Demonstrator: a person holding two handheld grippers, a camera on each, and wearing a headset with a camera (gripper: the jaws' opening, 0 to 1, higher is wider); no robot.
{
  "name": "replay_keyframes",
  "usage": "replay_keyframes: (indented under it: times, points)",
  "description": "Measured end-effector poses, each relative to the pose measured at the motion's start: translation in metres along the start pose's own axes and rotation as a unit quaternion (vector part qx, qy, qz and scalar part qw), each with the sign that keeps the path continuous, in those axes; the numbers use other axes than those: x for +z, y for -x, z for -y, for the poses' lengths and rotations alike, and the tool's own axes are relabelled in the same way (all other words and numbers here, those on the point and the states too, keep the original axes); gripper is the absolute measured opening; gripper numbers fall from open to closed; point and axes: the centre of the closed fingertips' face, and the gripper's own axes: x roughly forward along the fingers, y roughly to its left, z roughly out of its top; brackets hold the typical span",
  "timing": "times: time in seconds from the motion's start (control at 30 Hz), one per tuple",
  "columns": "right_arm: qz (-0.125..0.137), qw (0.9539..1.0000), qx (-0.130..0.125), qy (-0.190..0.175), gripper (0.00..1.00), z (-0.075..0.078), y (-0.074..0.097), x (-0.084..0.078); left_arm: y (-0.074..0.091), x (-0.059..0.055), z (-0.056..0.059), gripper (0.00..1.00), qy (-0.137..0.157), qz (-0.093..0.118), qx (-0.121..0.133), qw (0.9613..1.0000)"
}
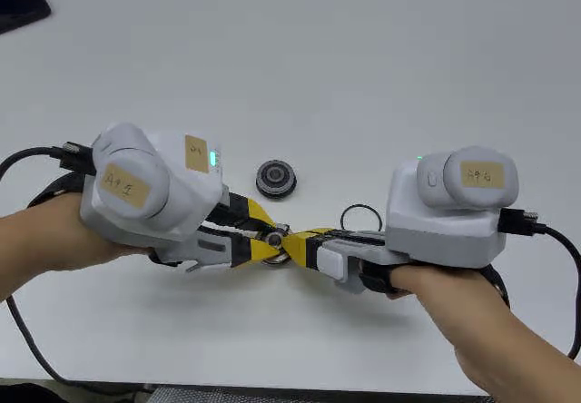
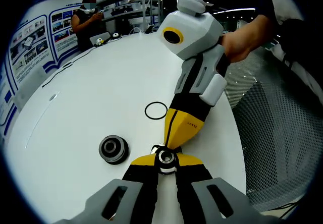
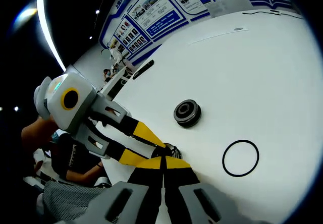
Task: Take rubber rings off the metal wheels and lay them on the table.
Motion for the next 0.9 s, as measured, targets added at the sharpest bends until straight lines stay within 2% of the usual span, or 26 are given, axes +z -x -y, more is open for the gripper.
replay_keyframes:
  times: [0.17, 0.23, 0.3, 0.53, 0.63, 0.67, 0.73, 0.77, 0.9]
  points:
    - [0.000, 0.9999, 0.007, 0.010, 0.01, -0.006, -0.001, 0.003, 0.000, 0.000, 0.000, 0.12, 0.000, 0.000, 0.000, 1.0000]
    - [-0.012, 0.9997, 0.015, 0.013, 0.01, -0.013, -0.004, 0.000, 0.000, 0.000, 0.000, 0.12, -0.001, 0.000, 0.001, 1.0000]
    - [-0.004, 0.9998, 0.004, 0.018, 0.01, -0.009, -0.005, 0.002, 0.001, 0.000, 0.000, 0.12, 0.002, 0.003, 0.001, 1.0000]
    - [0.014, 0.9995, 0.008, -0.028, 0.01, -0.008, 0.002, 0.007, 0.002, 0.000, -0.001, 0.12, 0.003, 0.005, 0.003, 1.0000]
    - [0.014, 0.9989, 0.008, -0.043, 0.01, -0.007, 0.003, 0.008, 0.002, 0.000, -0.002, 0.12, 0.009, 0.006, 0.004, 0.9999]
    - [0.009, 0.9985, 0.014, -0.053, 0.01, -0.009, 0.003, 0.007, 0.002, 0.000, -0.002, 0.12, 0.009, 0.006, 0.004, 0.9999]
    - [0.020, 0.9964, 0.015, -0.080, 0.01, -0.009, 0.003, 0.009, 0.001, 0.000, -0.002, 0.12, 0.007, 0.005, 0.006, 0.9999]
    - [0.018, 0.9969, 0.018, -0.074, 0.01, -0.009, 0.004, 0.008, 0.001, 0.000, -0.002, 0.12, 0.007, 0.004, 0.008, 0.9999]
    - [0.024, 0.9951, 0.016, -0.095, 0.02, -0.008, 0.006, 0.008, 0.001, 0.000, -0.003, 0.13, 0.025, 0.017, 0.012, 0.9995]
